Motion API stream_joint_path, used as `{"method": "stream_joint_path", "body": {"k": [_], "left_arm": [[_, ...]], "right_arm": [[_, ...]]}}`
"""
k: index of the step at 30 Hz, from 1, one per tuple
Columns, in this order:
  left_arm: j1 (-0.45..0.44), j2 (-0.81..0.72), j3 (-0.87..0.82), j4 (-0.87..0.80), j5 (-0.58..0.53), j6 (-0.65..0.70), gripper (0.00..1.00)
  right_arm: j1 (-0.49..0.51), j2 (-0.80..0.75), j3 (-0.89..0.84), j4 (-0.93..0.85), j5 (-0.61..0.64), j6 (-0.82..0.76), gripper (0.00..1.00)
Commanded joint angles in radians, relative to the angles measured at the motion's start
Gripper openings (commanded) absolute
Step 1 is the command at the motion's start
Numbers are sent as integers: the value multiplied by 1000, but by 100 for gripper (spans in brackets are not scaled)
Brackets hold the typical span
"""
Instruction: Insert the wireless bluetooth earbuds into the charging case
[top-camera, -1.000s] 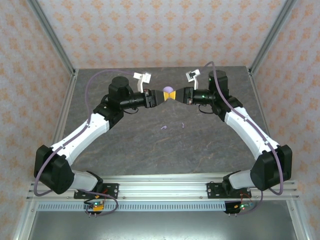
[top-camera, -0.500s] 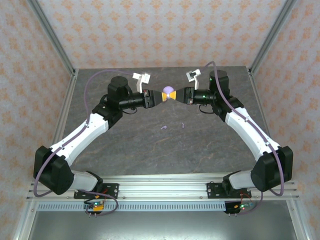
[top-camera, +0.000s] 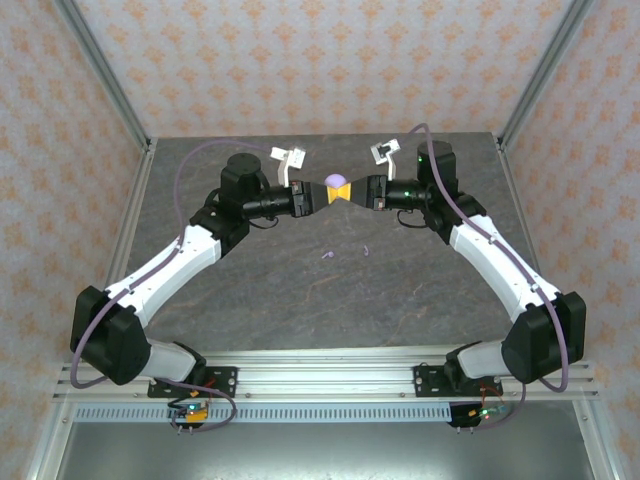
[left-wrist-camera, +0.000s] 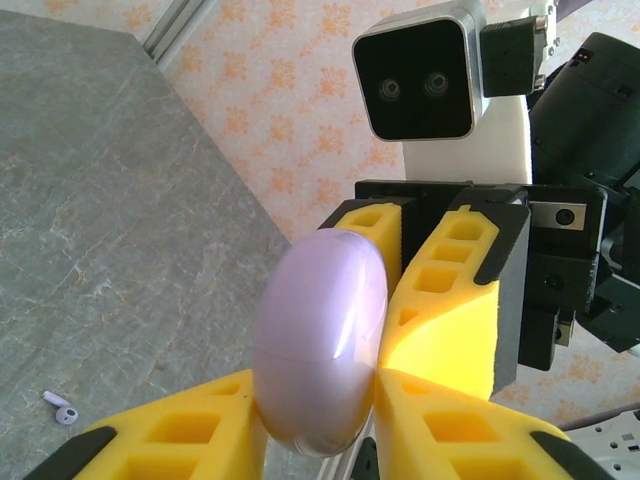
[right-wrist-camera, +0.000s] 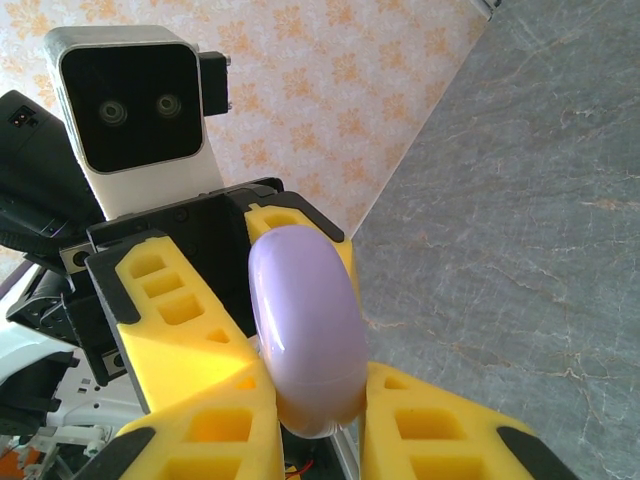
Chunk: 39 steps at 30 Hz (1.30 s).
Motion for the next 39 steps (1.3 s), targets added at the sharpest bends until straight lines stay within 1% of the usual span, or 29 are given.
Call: {"method": "stream_joint_path", "body": {"k": [1, 6, 8, 12, 16, 23, 30, 34, 36, 39], "left_arm": [[-17, 8, 33, 54, 34, -8, 30], [-19, 5, 30, 45, 21, 2, 18], [-19, -3, 30, 18, 5, 31, 16], [-19, -21, 31, -59, -9, 120, 15], [-18, -36, 30, -126, 8, 194, 15], [-19, -47, 20, -155, 86, 244, 14], [-23, -56, 23, -160, 136, 253, 14], [-26, -58, 31, -175, 146, 266, 14], [-30, -55, 37, -189, 148, 274, 14], [-34, -51, 42, -199, 149, 277, 14]], "right_arm": [[18, -13, 13, 9, -30, -27, 21], [23, -14, 19, -53, -29, -67, 23], [21, -22, 24, -96, 0, -88, 30], [22, -62, 38, -196, 85, -145, 45], [22, -90, 76, -304, 140, -216, 51], [22, -94, 134, -420, 126, -311, 52], [23, -66, 162, -444, 118, -337, 53], [22, -41, 178, -444, 88, -339, 53], [23, -33, 184, -441, 70, -340, 52], [22, -28, 193, -441, 51, -343, 47]]}}
